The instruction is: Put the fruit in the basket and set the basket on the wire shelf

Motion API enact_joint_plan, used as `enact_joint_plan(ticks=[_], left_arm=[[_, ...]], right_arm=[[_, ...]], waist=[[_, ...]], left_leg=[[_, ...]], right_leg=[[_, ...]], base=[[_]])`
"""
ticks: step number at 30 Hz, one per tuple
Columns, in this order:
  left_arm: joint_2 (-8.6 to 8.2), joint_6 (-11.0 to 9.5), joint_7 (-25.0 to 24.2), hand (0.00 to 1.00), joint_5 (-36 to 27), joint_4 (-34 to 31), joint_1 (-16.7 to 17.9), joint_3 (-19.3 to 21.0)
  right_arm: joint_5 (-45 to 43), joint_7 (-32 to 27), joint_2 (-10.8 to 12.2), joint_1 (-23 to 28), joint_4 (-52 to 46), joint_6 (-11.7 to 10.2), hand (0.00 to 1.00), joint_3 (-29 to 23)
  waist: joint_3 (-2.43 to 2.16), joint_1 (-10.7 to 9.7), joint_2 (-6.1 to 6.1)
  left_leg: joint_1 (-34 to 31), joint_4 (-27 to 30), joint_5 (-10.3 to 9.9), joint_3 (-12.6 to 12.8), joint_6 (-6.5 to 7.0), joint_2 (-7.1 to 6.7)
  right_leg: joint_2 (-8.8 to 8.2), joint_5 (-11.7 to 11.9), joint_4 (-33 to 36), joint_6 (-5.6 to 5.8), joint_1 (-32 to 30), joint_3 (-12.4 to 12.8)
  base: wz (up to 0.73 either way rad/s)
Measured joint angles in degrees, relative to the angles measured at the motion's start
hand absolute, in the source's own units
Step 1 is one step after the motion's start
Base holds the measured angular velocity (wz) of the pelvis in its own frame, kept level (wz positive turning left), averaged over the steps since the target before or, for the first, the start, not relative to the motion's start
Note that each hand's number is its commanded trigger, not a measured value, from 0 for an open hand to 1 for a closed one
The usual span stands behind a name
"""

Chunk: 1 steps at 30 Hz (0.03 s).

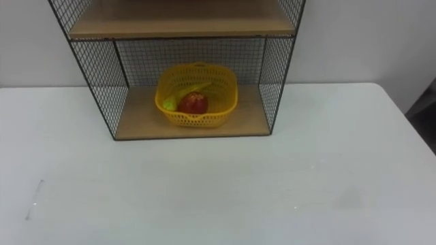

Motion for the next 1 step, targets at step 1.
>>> enact_joint_plan(ticks=[1], left_arm=[[-0.01,0.2,-0.18,0.0,0.01,-0.03,0.11,-0.02]], right_arm=[[0.06,0.34,0.0,0.19,-0.12,0.13,0.0,0.0]], waist=[[-0.01,0.0,0.02]], left_leg=[[0.0,0.04,-0.01,0.0,-0.01,0.01]], right_leg=[[0.0,-0.01,-0.04,-0.01,0.0,0.0]], base=[[0.0]])
